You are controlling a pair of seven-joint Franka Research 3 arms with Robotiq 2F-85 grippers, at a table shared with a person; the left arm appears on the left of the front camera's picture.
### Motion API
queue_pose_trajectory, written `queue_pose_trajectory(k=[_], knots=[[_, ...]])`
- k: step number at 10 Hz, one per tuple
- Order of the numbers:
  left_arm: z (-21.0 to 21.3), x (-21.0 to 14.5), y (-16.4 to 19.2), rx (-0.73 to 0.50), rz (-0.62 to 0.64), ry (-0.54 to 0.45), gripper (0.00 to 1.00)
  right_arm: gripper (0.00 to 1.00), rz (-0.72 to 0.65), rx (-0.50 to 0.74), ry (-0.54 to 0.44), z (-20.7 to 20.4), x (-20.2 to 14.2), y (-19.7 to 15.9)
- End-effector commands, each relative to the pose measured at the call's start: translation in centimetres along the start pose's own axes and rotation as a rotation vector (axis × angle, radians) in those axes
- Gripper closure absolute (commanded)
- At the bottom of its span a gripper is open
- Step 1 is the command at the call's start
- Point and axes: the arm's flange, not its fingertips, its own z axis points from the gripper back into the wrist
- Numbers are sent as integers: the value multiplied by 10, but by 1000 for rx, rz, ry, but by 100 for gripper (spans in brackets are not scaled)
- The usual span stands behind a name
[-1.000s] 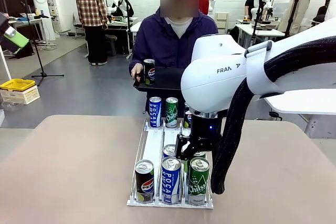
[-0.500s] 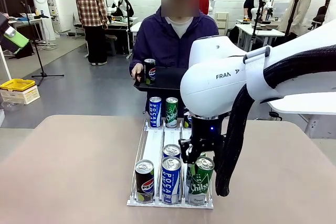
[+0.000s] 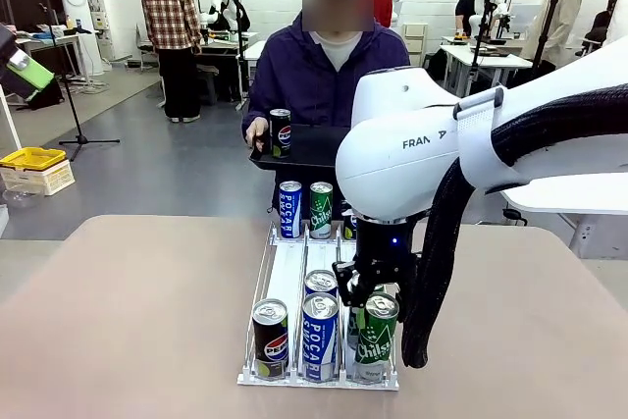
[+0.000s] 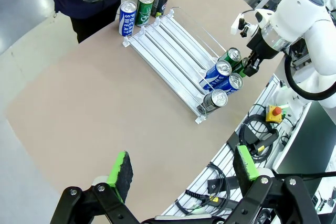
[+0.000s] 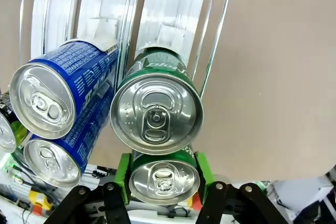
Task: Retrieve and hand over the desired beverage to the person.
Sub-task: Pick up another can of the same type that the person held from the Automatic Can Dispenser.
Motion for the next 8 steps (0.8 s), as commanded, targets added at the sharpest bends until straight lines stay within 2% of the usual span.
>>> queue_pose_trajectory(k=[1,2,3,5,6,8], knots=[[1,-2,-1,6,4,9,0,100,9,-2,16,-4,4,-1],[1,-2,-1,6,4,9,0,100,-2,1,16,2,-3,0],[1,-2,-1,6,4,9,0,57,-63,1,24,14,-16,3],[1,-2,-1,6,4,9,0,57,-127,-34,-6,52,-48,7],[1,-2,-1,6,4,9,0,57,-146,-48,-11,78,-62,8],[1,-2,-1,6,4,9,0,57,-181,-43,-82,140,-86,6]])
